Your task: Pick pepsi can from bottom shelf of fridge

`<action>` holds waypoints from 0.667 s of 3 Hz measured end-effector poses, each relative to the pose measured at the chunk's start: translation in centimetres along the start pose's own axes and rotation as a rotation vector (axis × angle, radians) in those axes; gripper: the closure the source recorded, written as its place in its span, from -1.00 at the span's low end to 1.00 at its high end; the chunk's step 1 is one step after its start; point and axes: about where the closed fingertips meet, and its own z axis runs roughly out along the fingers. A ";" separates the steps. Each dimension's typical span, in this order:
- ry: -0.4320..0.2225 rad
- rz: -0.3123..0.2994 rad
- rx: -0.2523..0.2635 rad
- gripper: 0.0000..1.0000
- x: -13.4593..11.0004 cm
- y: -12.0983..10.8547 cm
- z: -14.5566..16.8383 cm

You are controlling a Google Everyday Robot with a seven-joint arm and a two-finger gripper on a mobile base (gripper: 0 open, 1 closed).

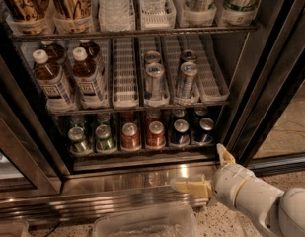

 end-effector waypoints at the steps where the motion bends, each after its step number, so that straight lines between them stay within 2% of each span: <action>1: -0.094 0.088 0.122 -1.00 1.2 -2.0 0.0; 2: -0.198 0.082 0.152 -1.00 -1.4 -1.1 2.7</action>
Offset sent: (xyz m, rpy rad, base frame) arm 0.0809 0.0574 0.0318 0.1722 -0.3046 -0.2425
